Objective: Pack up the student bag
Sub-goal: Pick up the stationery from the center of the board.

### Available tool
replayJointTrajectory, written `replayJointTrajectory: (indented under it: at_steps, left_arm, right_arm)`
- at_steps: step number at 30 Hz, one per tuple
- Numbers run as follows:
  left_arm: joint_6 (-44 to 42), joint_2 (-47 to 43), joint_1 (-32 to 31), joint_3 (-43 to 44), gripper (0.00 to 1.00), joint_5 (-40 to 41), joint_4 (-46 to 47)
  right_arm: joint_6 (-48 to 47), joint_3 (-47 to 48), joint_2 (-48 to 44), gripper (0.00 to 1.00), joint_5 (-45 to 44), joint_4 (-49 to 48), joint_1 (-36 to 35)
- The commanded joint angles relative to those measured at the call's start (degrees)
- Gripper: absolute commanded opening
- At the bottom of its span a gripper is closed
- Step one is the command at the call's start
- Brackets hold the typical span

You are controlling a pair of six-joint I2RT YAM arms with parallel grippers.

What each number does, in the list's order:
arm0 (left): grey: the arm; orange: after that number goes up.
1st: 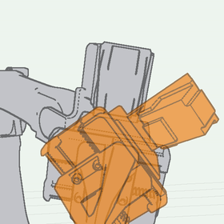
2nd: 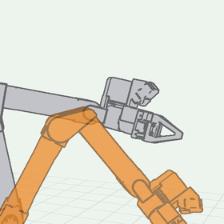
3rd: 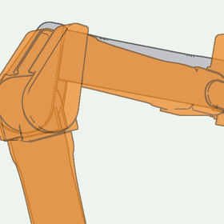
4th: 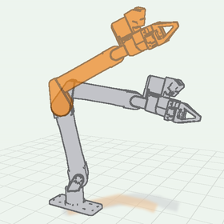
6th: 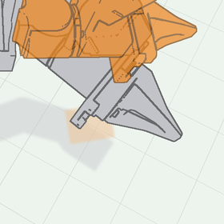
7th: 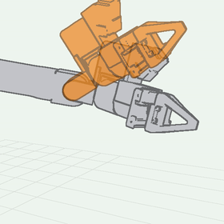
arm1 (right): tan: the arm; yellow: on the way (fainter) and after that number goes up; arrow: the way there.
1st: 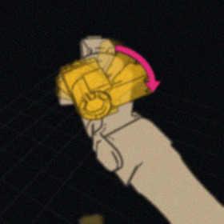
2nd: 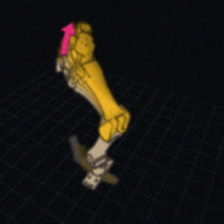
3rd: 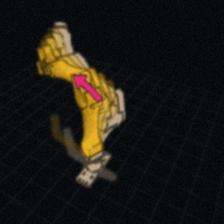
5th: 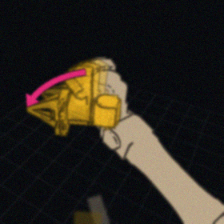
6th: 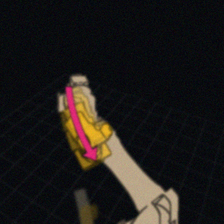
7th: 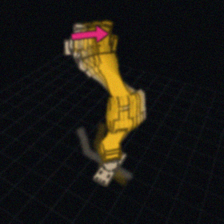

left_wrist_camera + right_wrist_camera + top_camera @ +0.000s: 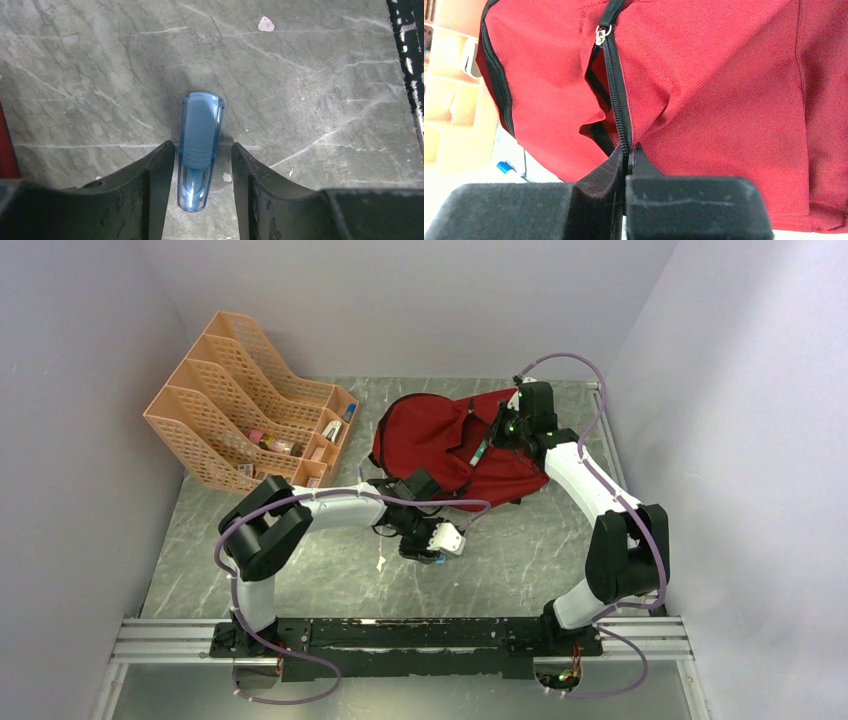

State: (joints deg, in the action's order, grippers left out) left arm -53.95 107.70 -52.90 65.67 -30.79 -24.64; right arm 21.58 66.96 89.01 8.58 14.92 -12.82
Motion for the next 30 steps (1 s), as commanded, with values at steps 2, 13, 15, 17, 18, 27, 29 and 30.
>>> replayJointTrajectory:
  at_steps: [2,13,15,17,18,27,29,30]
  left_arm:
    - [-1.5,3.0,0.4,0.5,0.47,-1.5,-0.4]
    - [-0.8,0.1,0.4,0.4,0.18,-2.5,0.3]
    - [0.4,-2.4,0.4,-0.6,0.16,-2.4,1.8]
    - [2.1,-5.4,0.7,-2.1,0.17,-2.6,4.3]
    - [3.7,-7.1,1.2,-3.0,0.17,-2.1,6.1]
    - [23.8,-17.0,8.4,-5.5,0.18,1.3,25.1]
    - [25.5,-15.3,8.6,-1.3,0.14,5.3,22.4]
    - [26.4,-13.8,8.6,1.2,0.14,6.8,20.5]
  right_arm:
    - [-0.3,2.1,0.1,0.0,1.7,1.1,-0.3]
    - [0.1,2.2,0.6,0.0,2.1,0.9,-0.3]
    - [0.3,2.1,0.7,0.0,2.1,0.7,-0.3]
    - [0.5,1.9,0.6,0.0,2.0,0.5,-0.3]
    - [0.6,1.8,0.4,0.0,2.0,0.4,-0.3]
    - [0.7,1.2,0.6,0.0,1.6,0.2,-0.3]
    - [0.4,1.2,0.6,0.0,0.8,0.5,-0.3]
    - [0.3,1.1,0.5,0.0,0.5,0.6,-0.3]
